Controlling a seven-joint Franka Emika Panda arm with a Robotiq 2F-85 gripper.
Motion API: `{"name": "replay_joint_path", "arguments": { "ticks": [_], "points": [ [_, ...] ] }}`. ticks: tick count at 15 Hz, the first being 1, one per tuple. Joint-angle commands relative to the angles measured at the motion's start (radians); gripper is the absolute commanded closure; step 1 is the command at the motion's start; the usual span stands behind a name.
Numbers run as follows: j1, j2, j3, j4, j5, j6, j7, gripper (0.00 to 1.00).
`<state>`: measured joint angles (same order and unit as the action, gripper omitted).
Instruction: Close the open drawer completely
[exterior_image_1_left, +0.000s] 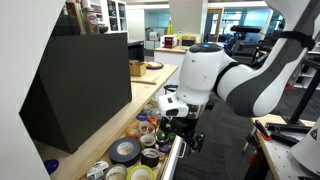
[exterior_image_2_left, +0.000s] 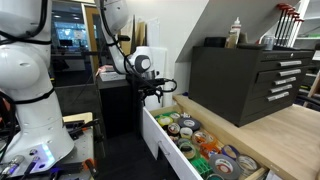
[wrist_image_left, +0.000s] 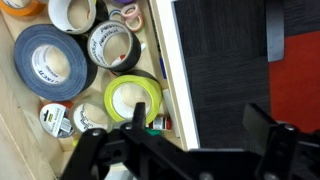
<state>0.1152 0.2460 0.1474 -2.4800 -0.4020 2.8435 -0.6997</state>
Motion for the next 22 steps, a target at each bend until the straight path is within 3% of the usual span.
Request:
{"name": "replay_joint_path", "arguments": {
  "ticks": [1, 22],
  "points": [
    [0.024, 0.040, -0.022, 0.029, -0.073, -0.015, 0.022, 0.00],
    [-0.007, 0.344, -0.013, 0.219, -0.100, -0.037, -0.119, 0.00]
  ]
}}
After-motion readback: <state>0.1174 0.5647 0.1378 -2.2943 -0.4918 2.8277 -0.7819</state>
